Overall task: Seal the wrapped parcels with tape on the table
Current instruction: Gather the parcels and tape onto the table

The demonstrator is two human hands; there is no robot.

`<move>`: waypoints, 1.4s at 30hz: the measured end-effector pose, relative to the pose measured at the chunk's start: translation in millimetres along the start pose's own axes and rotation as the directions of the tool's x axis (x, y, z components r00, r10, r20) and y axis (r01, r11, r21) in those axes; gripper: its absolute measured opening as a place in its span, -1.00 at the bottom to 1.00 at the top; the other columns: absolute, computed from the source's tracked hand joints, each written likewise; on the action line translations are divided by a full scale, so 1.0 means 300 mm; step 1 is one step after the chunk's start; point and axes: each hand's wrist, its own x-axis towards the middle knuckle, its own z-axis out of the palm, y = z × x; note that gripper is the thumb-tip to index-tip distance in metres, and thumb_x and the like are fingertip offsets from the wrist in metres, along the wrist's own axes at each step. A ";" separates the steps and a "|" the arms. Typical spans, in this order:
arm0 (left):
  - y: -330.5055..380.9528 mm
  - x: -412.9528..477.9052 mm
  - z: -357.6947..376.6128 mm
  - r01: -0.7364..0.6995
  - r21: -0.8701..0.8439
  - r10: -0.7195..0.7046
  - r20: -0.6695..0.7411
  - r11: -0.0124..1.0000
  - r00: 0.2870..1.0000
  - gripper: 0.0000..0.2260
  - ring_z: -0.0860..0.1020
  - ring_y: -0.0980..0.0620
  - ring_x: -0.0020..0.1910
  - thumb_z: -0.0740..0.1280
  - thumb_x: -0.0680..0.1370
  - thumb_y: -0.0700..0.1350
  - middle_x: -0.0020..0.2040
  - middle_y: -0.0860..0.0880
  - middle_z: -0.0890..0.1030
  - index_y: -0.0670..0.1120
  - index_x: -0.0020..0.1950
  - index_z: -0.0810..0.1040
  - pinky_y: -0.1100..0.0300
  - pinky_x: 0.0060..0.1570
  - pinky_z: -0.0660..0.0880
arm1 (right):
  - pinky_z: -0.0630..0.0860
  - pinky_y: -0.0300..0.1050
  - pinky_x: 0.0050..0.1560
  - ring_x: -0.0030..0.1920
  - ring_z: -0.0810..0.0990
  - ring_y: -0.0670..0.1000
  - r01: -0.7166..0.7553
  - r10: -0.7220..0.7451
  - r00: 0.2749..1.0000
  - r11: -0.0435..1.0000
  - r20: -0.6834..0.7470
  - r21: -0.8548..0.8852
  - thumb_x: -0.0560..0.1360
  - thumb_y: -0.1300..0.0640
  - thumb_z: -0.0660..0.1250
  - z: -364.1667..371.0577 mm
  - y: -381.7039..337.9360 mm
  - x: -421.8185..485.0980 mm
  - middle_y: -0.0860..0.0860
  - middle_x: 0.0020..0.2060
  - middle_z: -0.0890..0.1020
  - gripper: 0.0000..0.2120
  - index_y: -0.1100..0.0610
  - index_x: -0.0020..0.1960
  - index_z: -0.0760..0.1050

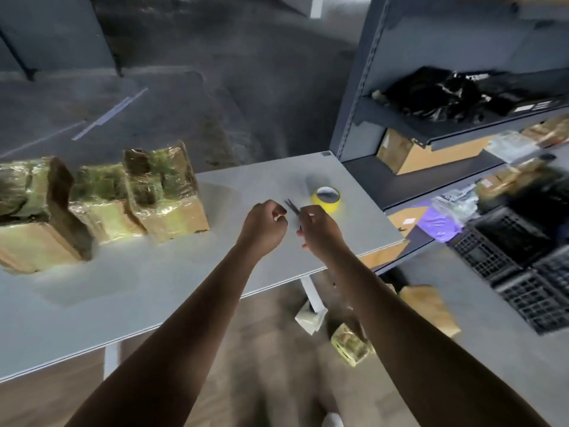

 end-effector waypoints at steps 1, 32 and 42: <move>0.027 -0.009 0.025 -0.012 -0.011 0.012 -0.001 1.000 1.000 -0.78 0.54 -0.06 0.10 0.24 0.55 -0.18 0.12 -0.08 0.60 -0.11 0.15 0.58 0.26 -0.03 0.37 | 0.55 0.23 0.06 0.06 0.59 0.22 -0.004 0.004 1.000 1.000 -0.005 0.003 0.58 0.01 0.08 -0.030 0.029 -0.008 0.19 0.06 0.61 -0.72 0.12 0.13 0.46; 0.466 0.010 1.345 0.216 -0.175 -0.165 0.267 0.961 0.949 -0.85 0.58 -0.01 -0.09 0.23 0.53 -0.26 -0.14 0.04 0.59 -0.11 0.00 0.57 0.01 -0.06 0.58 | 0.60 0.16 -0.03 -0.09 0.64 0.02 -0.302 0.320 0.944 0.937 -0.085 0.176 0.65 -0.02 0.07 -0.734 1.174 0.244 -0.04 -0.15 0.58 -0.71 0.07 0.25 0.43; 0.261 0.182 1.950 0.340 -0.062 -0.264 0.505 0.938 0.821 -0.86 0.60 -0.06 -0.04 0.24 0.55 -0.25 -0.01 -0.11 0.62 -0.02 -0.06 0.51 -0.02 -0.01 0.59 | 0.57 0.25 -0.03 -0.09 0.63 0.12 -0.452 0.492 0.858 0.860 -0.147 0.238 0.63 0.01 0.07 -0.682 1.741 0.478 0.08 -0.07 0.64 -0.81 0.01 0.08 0.44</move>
